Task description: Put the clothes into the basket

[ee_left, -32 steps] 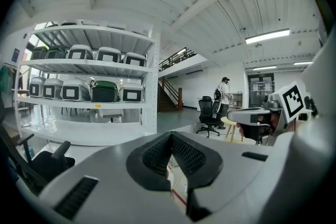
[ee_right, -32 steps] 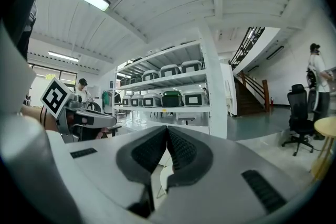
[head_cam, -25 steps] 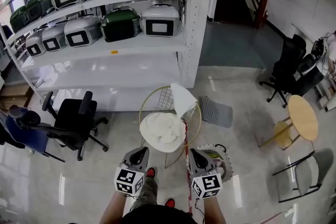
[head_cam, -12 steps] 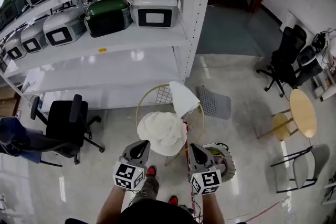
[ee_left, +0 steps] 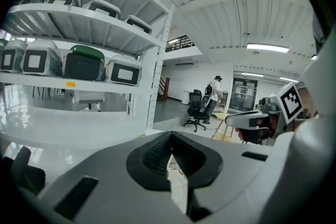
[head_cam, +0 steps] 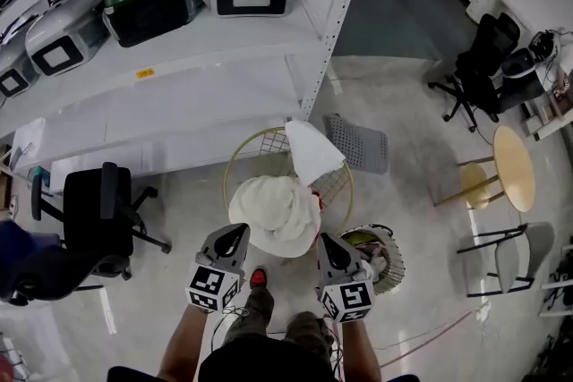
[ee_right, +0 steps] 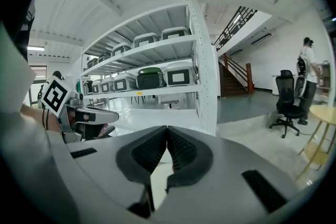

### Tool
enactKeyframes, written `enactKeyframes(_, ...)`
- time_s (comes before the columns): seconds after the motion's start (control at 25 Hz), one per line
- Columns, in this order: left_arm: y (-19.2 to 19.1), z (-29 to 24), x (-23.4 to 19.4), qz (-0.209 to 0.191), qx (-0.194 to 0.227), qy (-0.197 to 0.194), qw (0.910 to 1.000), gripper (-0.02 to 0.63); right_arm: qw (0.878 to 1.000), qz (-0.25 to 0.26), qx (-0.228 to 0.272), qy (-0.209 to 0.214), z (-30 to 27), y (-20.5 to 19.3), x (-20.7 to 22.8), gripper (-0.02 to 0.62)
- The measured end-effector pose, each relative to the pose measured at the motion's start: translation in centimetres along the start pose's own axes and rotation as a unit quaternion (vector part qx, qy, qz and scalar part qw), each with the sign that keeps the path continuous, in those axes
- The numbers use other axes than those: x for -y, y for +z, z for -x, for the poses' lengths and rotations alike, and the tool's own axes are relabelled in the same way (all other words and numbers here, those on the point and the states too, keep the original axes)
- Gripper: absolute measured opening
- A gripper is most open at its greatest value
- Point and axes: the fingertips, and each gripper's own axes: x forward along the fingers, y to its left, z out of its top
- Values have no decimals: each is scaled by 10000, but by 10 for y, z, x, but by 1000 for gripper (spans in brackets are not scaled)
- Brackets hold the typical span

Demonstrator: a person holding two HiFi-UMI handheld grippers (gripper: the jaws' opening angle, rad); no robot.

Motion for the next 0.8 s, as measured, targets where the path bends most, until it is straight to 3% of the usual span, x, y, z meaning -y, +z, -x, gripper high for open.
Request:
enactKeyframes(0.36,-50,-61,-26,250,-366,-119,9989,2,9984,-213,-487,-194,-54,-54,33,26)
enactKeyframes(0.8,-144,-125,-44,621,-1035,204,9925,2,9938,-406,-1017,205,-135,-157,69,26)
